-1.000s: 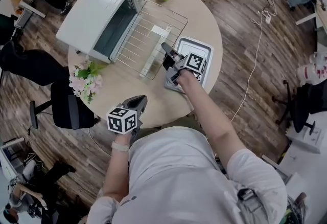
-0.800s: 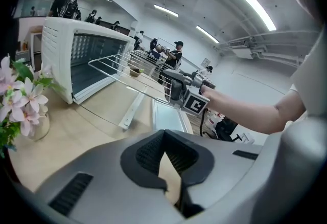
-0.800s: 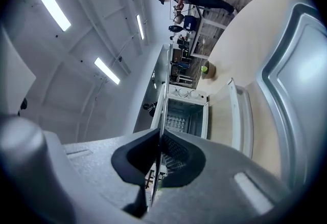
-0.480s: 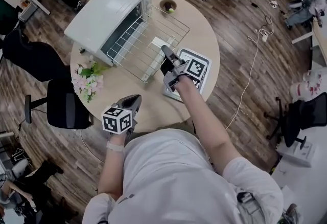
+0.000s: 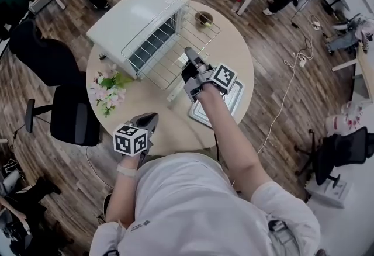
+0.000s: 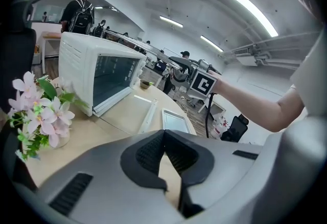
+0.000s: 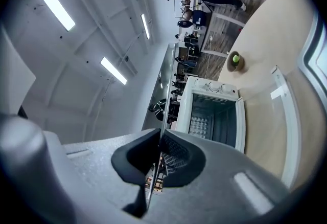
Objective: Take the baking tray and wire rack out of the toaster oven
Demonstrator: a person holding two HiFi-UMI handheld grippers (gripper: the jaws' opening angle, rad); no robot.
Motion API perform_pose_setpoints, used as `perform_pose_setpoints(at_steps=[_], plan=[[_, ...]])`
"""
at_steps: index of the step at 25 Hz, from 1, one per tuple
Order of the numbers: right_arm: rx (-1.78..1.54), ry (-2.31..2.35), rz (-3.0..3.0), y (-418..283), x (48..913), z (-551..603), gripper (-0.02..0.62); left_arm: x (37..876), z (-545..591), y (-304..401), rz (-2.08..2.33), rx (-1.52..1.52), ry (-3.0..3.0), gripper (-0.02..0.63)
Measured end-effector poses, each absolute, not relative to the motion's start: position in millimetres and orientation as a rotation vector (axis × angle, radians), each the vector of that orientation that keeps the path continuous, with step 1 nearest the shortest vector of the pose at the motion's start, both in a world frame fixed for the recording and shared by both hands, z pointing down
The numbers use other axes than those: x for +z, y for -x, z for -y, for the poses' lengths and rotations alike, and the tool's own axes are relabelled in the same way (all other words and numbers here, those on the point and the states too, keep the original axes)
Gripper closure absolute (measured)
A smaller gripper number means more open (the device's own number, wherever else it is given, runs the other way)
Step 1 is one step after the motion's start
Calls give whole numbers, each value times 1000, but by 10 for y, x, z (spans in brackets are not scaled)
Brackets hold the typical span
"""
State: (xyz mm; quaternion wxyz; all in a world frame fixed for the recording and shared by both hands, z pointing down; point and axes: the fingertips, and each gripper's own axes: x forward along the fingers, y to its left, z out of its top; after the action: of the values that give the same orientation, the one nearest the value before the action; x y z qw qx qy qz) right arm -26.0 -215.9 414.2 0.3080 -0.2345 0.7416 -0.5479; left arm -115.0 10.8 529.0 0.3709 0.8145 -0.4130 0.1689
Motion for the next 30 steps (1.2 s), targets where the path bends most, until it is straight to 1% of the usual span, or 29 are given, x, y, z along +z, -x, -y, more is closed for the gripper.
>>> perform_pose_setpoints(at_steps=[10,25,30], plan=[[-1599,757,-1935,702,4380,2383,589,5256,-10,1529,1081,380,-2059,607],[-1590,893,-1928,1050,4693,2805,584,5441,119,1854,1069,342,-2010,607],[-1574,958,-1959,1157,4715,2978,563,5498,154,1921,1072,329,-1993,607]])
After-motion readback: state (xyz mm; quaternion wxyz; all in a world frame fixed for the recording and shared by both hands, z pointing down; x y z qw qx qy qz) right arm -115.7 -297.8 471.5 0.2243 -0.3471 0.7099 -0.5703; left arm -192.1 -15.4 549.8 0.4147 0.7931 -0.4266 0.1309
